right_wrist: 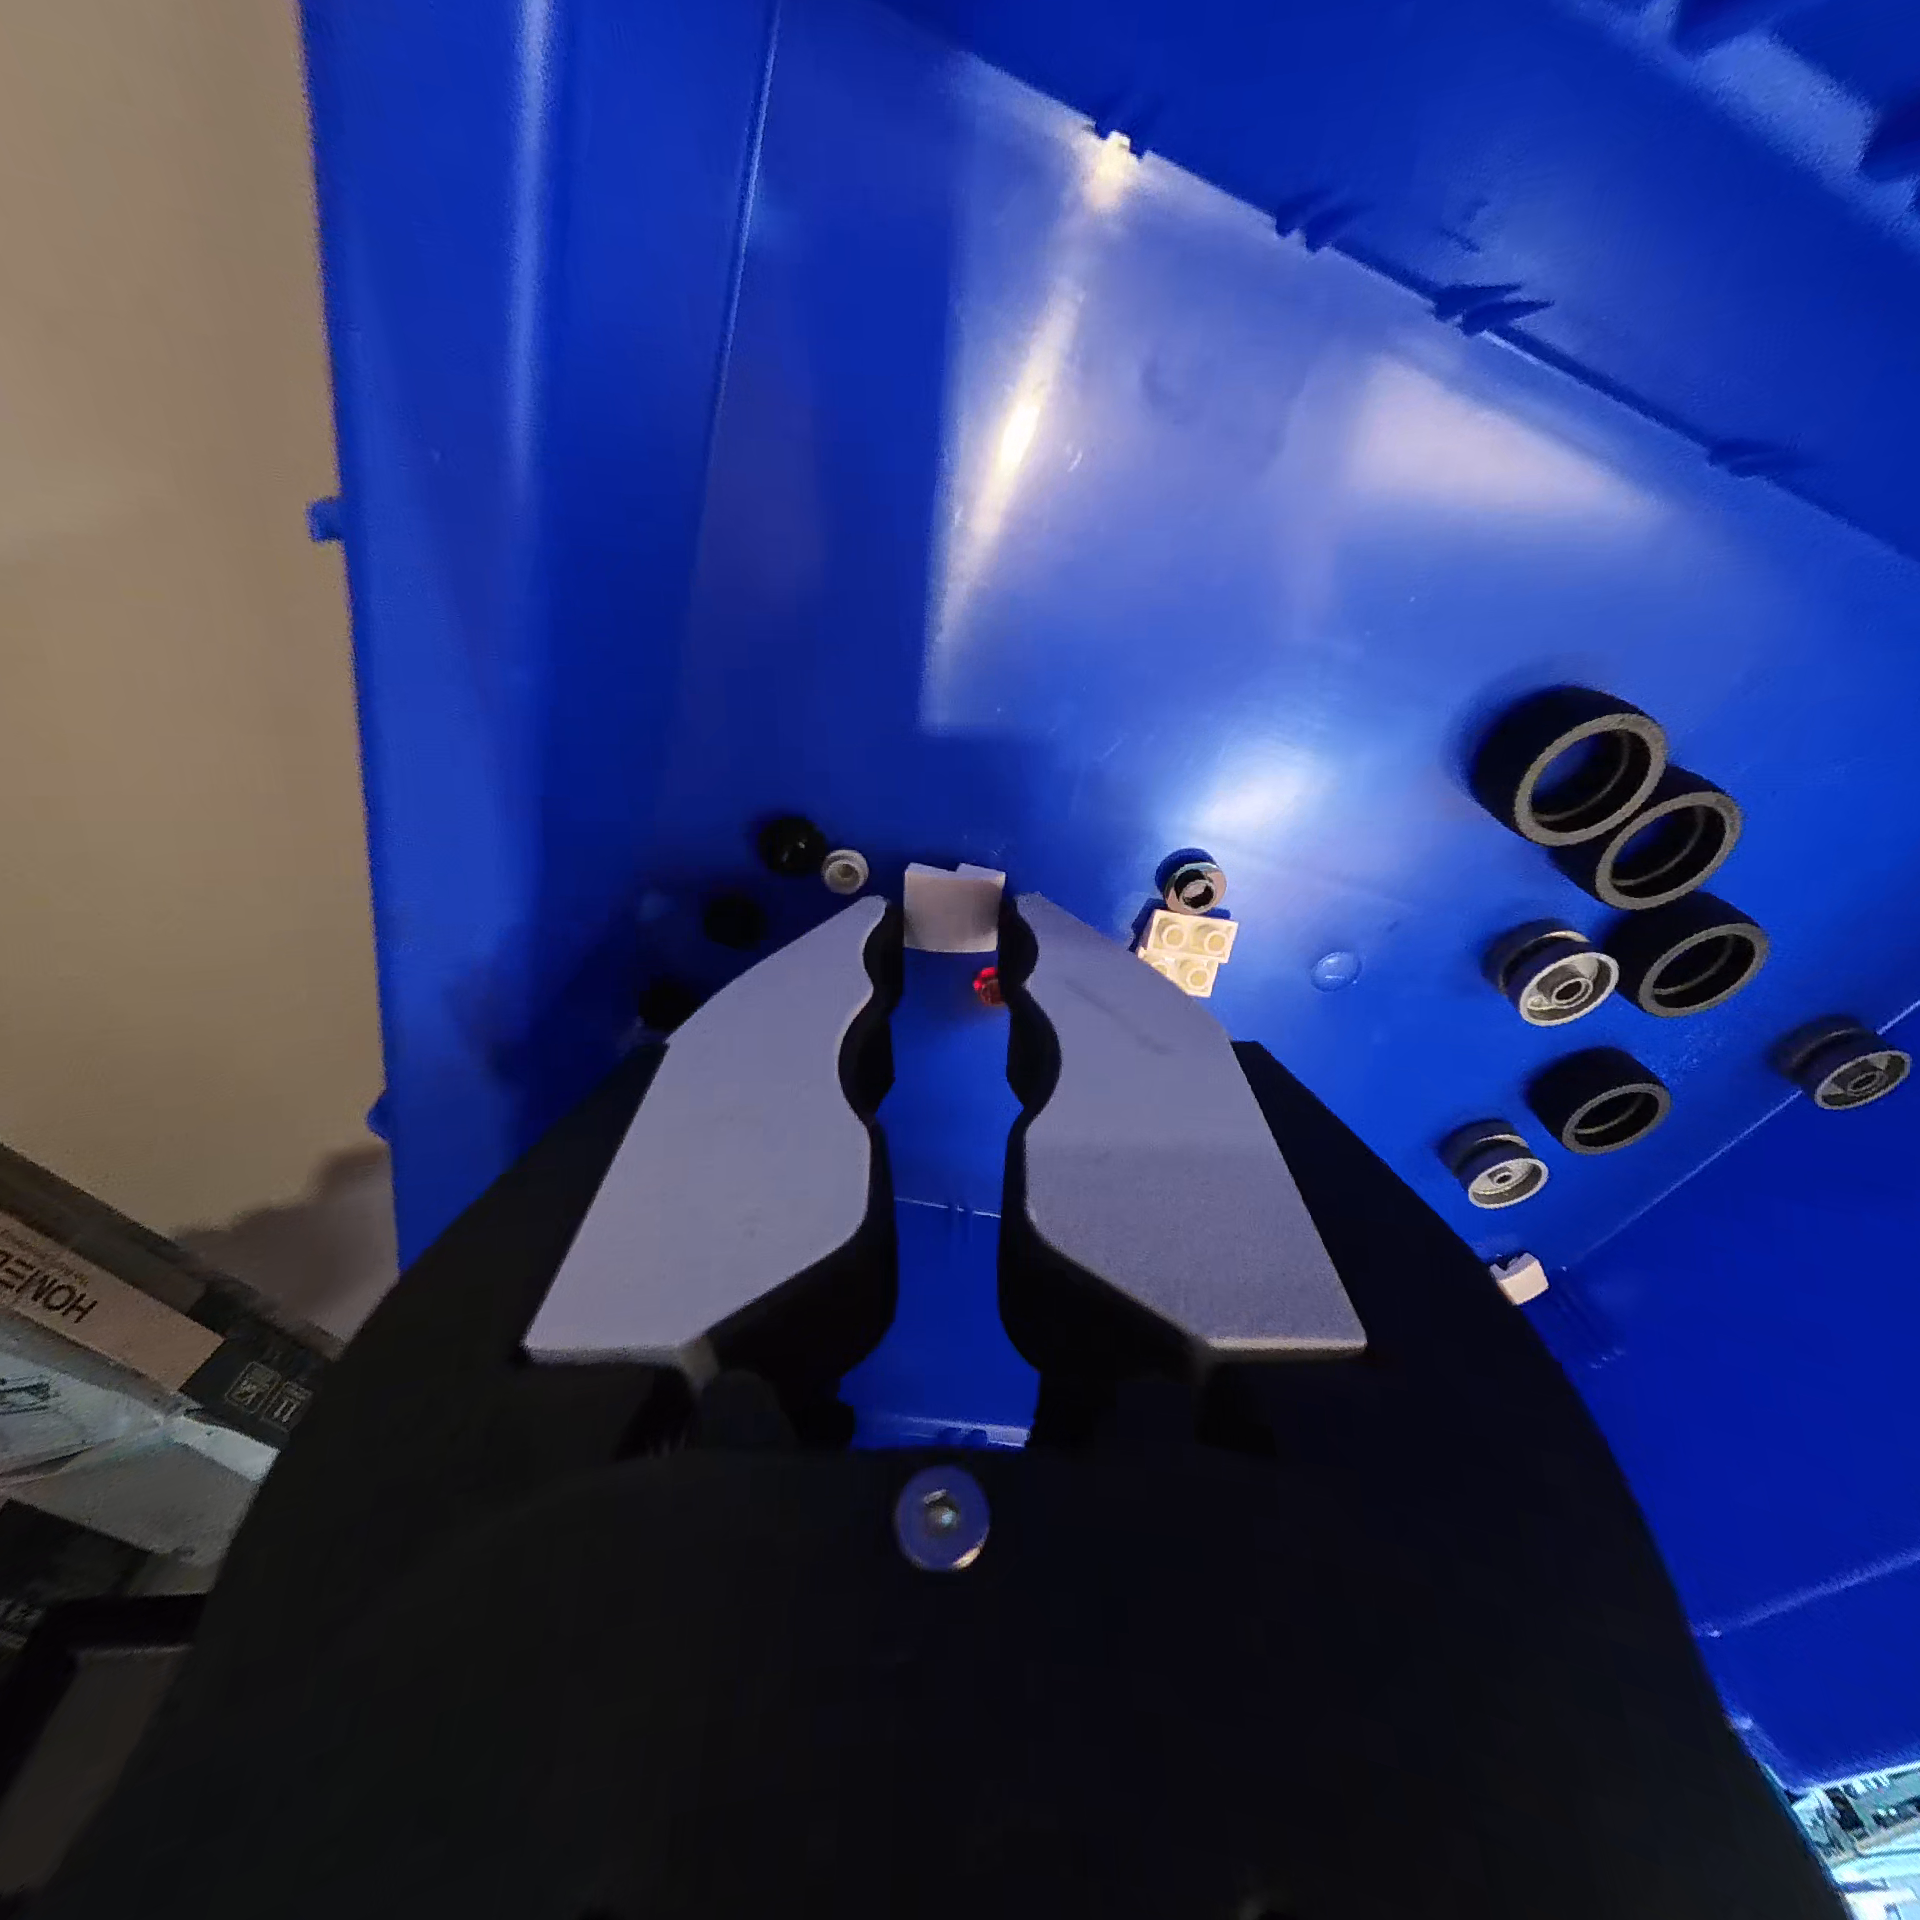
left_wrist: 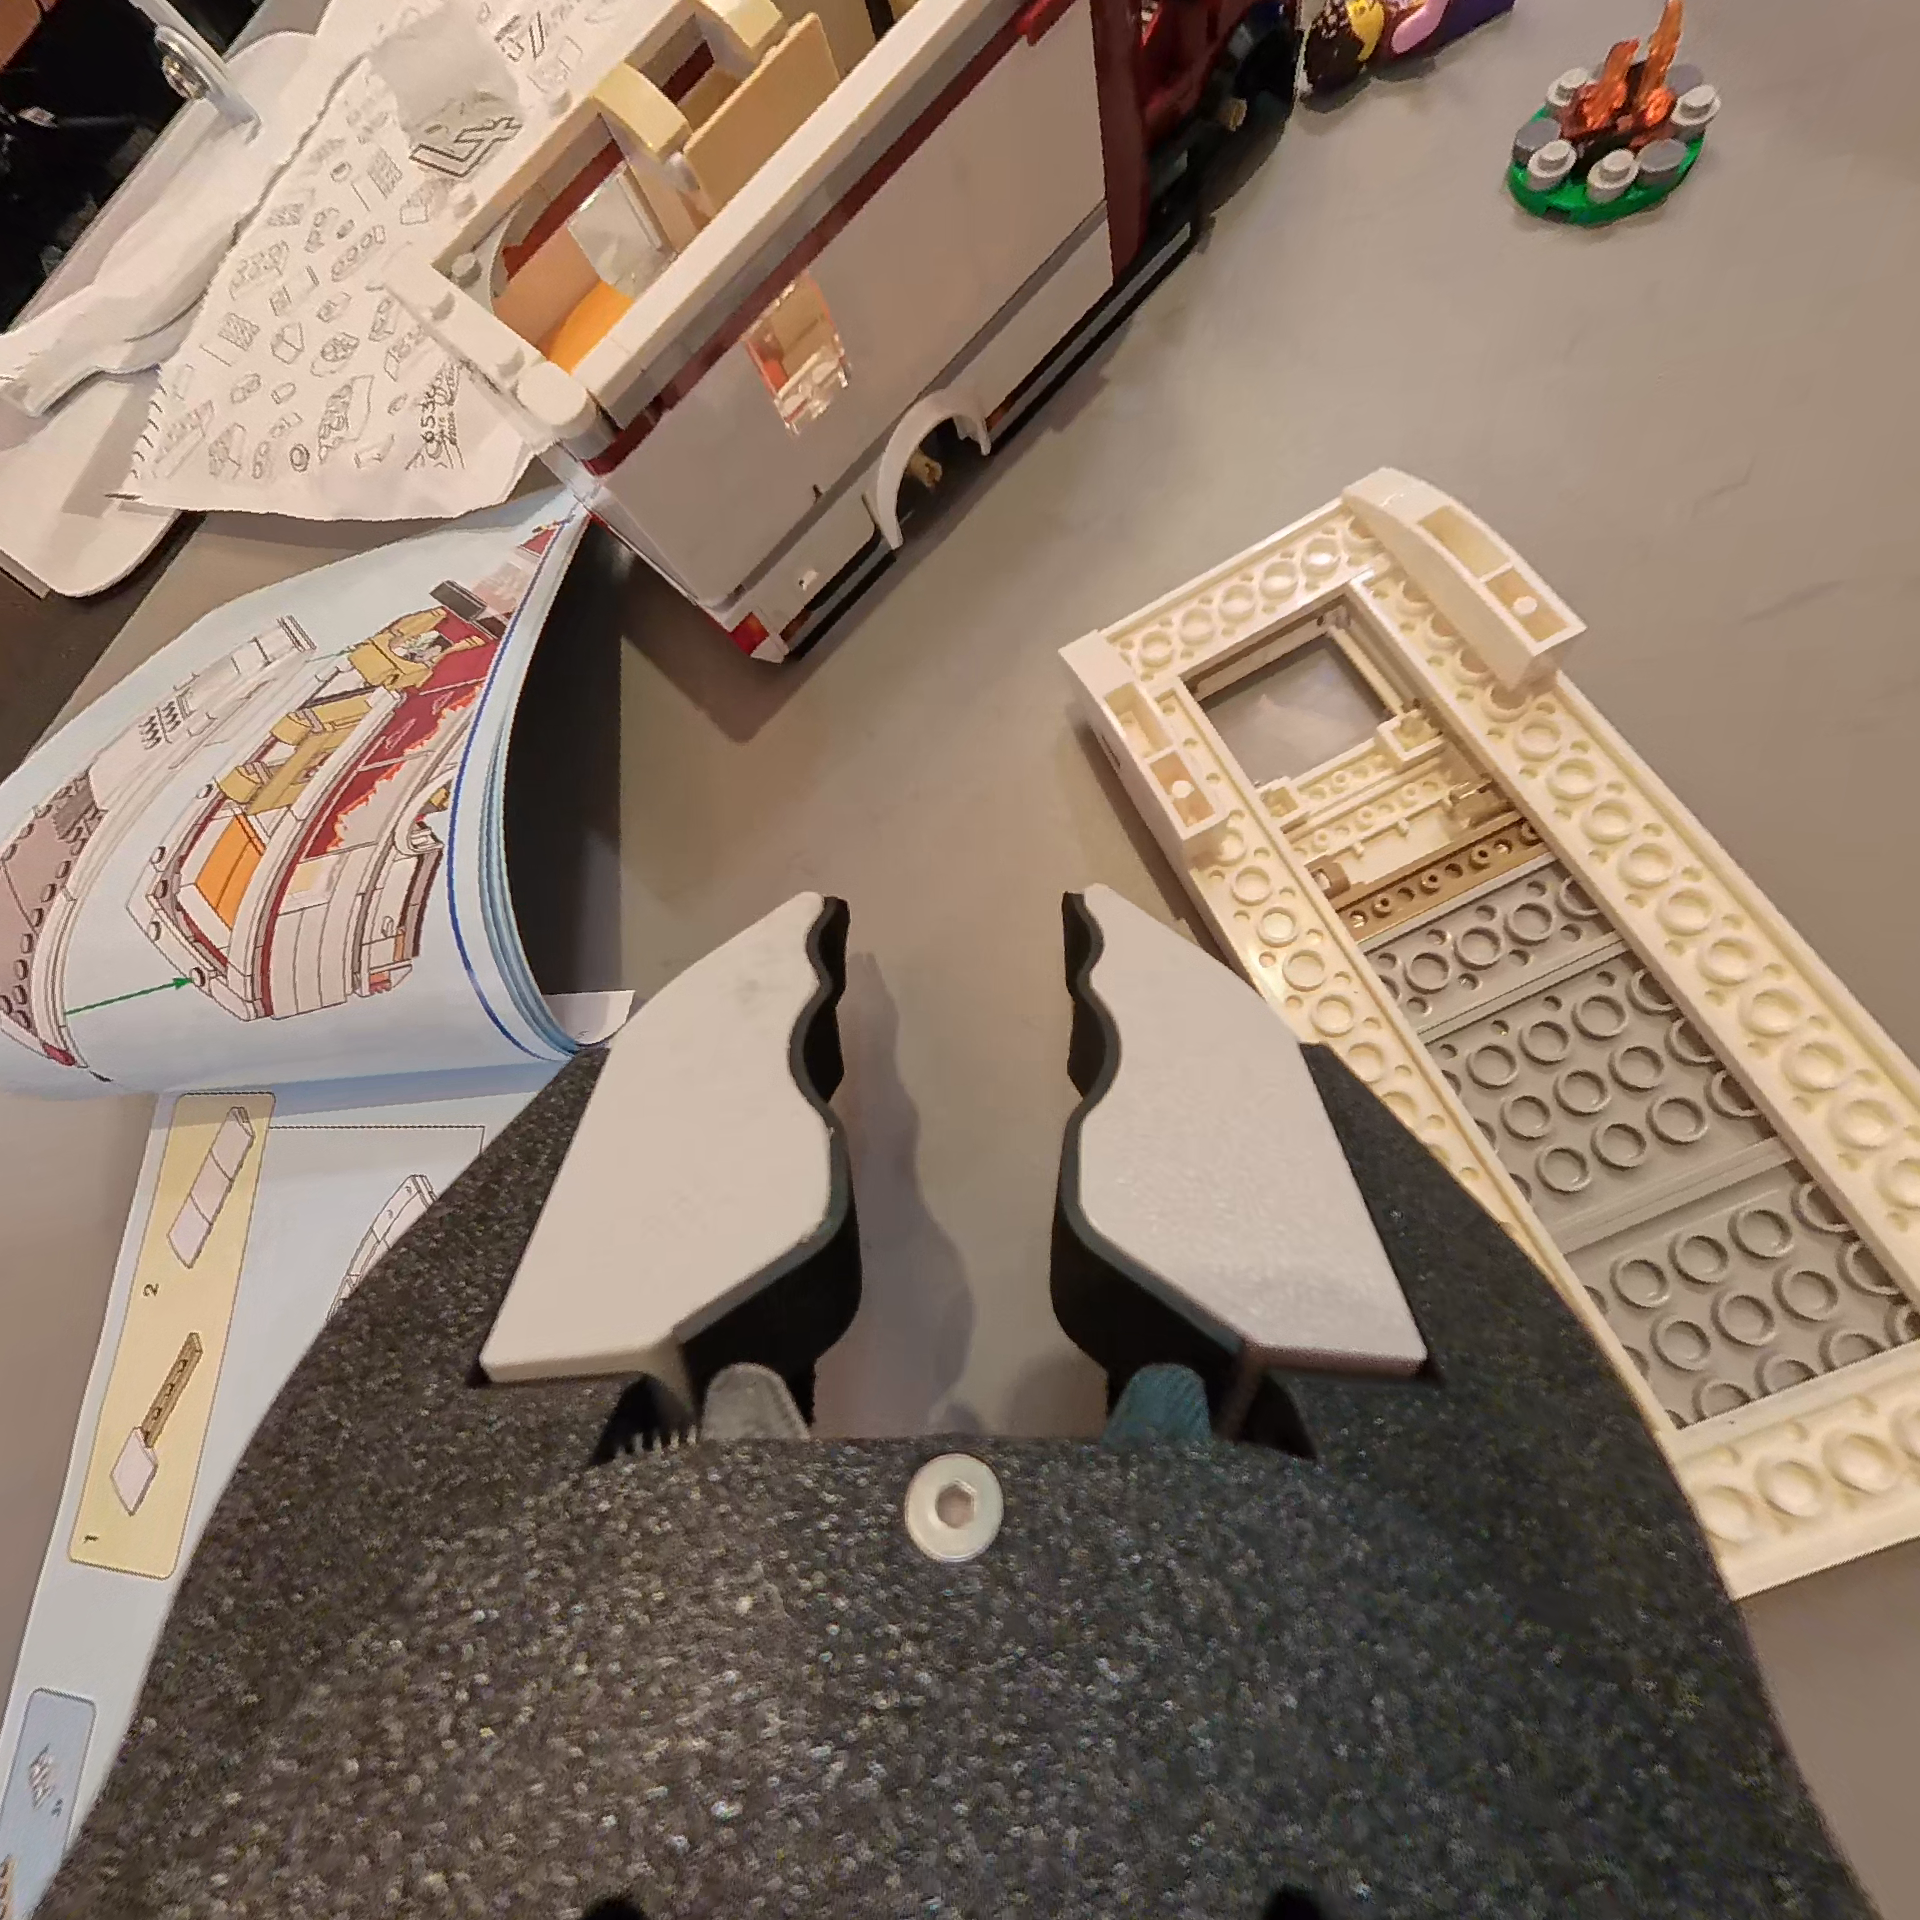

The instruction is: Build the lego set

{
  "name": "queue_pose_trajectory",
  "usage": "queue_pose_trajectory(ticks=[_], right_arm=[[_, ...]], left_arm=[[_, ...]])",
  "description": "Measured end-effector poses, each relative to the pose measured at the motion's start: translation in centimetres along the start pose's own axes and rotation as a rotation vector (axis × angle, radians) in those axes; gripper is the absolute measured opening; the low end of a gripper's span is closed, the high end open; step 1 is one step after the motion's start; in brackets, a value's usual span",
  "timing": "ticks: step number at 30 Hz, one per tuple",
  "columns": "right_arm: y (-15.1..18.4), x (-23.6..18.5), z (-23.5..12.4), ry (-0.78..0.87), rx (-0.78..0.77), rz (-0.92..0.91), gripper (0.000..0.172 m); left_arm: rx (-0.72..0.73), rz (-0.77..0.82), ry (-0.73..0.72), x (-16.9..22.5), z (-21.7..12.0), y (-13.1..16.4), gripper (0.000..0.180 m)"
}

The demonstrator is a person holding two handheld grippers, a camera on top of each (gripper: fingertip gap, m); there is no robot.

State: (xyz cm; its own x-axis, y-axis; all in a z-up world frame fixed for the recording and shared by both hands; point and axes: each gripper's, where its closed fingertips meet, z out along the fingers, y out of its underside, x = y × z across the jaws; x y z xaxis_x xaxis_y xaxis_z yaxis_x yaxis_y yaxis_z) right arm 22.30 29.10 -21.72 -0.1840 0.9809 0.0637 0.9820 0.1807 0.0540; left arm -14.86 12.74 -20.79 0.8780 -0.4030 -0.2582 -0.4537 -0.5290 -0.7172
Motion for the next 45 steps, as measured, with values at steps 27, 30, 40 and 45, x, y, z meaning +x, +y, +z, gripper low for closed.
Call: queue_pose_trajectory(ticks=[27,30,40,45], right_arm=[[-7.1,-8.4,-7.6,0.078,0.366,-0.122,0.021],[-3.8,-1.6,-7.7,0.163,0.326,0.045,0.021],[2.0,4.0,0.3,0.012,-0.013,0.230,0.040],[0.6,3.2,0.4,-0.055,0.010,0.223,0.019]], left_arm=[[0.000,0.000,-0.001,0.0,0.0,0.0,0.041],[0.000,0.004,-0.002,0.0,0.0,0.0,0.041],[-0.001,-0.009,0.001,-0.1,0.0,0.0,0.041],[-0.001,0.001,0.004,0.1,0.0,0.0,0.041]])
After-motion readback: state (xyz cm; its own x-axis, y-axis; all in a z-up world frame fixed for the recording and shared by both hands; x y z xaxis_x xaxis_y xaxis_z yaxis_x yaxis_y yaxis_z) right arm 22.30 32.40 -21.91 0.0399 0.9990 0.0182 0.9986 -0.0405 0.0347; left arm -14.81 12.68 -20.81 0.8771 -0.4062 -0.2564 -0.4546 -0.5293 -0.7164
